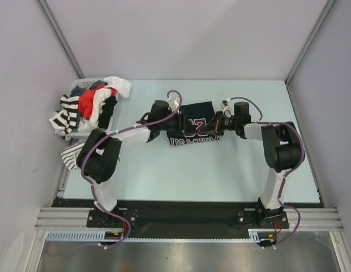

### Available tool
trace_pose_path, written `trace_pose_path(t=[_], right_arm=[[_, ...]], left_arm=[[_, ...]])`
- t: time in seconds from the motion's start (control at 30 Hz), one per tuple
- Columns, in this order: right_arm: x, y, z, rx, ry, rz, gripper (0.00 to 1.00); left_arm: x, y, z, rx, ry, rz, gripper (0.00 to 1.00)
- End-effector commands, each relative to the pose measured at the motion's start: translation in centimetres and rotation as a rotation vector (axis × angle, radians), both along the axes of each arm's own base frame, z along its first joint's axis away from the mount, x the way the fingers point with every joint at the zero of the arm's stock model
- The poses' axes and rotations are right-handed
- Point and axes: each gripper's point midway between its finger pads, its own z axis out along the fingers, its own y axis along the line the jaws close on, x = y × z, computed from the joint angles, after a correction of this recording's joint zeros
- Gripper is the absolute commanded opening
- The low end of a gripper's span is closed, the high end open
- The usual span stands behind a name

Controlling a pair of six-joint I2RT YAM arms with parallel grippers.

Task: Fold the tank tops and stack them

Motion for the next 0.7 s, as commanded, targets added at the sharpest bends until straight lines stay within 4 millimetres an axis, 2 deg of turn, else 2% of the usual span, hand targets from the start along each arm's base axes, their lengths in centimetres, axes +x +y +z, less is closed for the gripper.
trace_pose_path(t=[0.0, 0.07, 0.13, 0.23, 0.3, 0.4, 0.43, 0.47, 0.53, 0.57, 0.67], right_arm=[[0.5, -0.1, -4.1, 0.021, 0.062, 0.009, 0.0], [0.6, -0.3, -6.2, 0.028, 0.118, -0.006, 0.0], [0.9, -0.7, -8.2, 0.034, 0.145, -0.027, 0.0], [1.4, -1.4, -8.7, 0.018, 0.16, -0.052, 0.0], [1.4, -1.9, -8.9, -0.039, 0.164, -0.06, 0.0], [1.6, -2.3, -6.9, -0.071, 0.108, -0.067, 0.0], [1.6, -2.3, -6.3, -0.073, 0.095, -0.068, 0.0], [1.7, -2.1, -4.6, -0.068, 0.058, -0.063, 0.0], [1.7, -1.8, -2.9, -0.067, 0.027, -0.051, 0.0], [1.6, -1.1, -1.6, -0.063, -0.004, -0.036, 0.0], [1.6, 0.3, 0.5, -0.06, -0.037, -0.007, 0.0]], left_arm=[[-1.5, -0.5, -4.4, -0.091, 0.109, -0.022, 0.4], [-1.7, -0.4, -5.8, -0.113, 0.111, -0.009, 0.36], [-2.2, 0.6, -8.3, -0.064, 0.129, 0.022, 0.36], [-2.2, 1.7, -11.0, -0.002, 0.158, 0.057, 0.35], [-2.3, 1.9, -11.1, -0.03, 0.167, 0.053, 0.34], [-2.4, 2.1, -10.6, -0.018, 0.149, 0.058, 0.34], [-2.3, 2.0, -9.2, -0.026, 0.117, 0.058, 0.34], [-2.5, 2.1, -8.9, -0.013, 0.12, 0.06, 0.34], [-2.1, 2.0, -7.0, -0.008, 0.072, 0.06, 0.35], [-2.2, 2.0, -5.8, -0.006, 0.059, 0.06, 0.35], [-2.0, 2.2, -2.8, -0.02, 0.01, 0.062, 0.35]])
